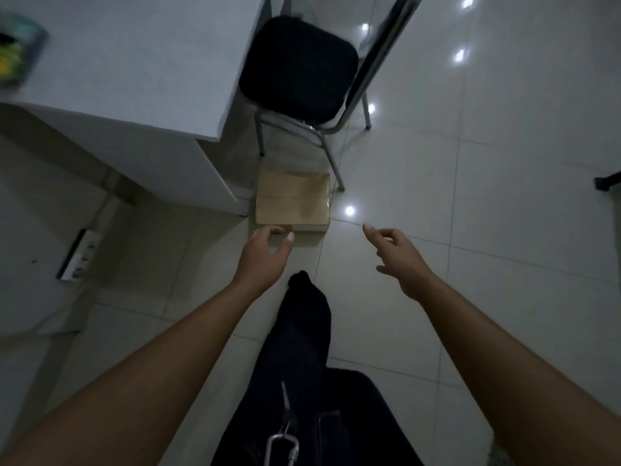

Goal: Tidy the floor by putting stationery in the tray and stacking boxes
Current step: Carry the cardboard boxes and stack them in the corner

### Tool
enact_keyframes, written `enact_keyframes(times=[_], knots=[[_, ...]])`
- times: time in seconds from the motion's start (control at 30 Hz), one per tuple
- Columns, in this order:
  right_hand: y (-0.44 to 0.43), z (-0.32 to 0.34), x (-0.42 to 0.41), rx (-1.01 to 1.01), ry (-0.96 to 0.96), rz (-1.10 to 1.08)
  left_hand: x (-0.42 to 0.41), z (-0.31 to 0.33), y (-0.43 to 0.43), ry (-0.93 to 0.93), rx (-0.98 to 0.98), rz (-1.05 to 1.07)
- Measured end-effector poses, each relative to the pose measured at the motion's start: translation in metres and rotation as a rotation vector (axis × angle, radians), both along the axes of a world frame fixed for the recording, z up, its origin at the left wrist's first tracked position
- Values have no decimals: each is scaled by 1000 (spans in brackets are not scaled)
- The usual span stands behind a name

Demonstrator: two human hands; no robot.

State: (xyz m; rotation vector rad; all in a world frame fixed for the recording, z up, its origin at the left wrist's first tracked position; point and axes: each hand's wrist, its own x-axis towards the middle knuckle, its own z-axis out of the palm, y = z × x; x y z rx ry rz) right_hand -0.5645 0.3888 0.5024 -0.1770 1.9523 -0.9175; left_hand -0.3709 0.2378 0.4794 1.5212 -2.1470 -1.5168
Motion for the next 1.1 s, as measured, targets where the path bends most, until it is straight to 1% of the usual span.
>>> enact_keyframes(times=[0.1, 0.23, 0.37, 0.4, 0.47, 0.57, 0.67, 0.83, 0.97, 1.03, 1.1], knots=[[-35, -46, -33, 43, -45, -13, -34, -41, -27, -48, 72, 31], [-79, -133, -73, 148, -122, 64, -70, -115, -60, -139, 136, 80], [-120, -246, -107, 175, -199, 43, -100, -203, -93, -206, 183, 103], [-128, -271, -113, 181, -212, 48, -105, -222, -100, -224, 181, 104], [-149, -346, -128, 194, -233, 36, -119, -285, -119, -256, 145, 113], [-168, -410, -138, 211, -240, -3, -130, -340, -136, -303, 107, 162], [-182, -481, -138, 216, -251, -16, -132, -407, -152, -375, 96, 166], [-200, -548, -133, 234, -258, 3, -121, -472, -170, -518, 64, 202], [-206, -581, -133, 195, -321, -26, -113, -513, -188, -597, 37, 340], [-204, -585, -135, 146, -361, -12, -108, -519, -193, -587, 60, 401], [-204, -580, -139, 85, -388, 41, -105, -515, -194, -501, 111, 454]])
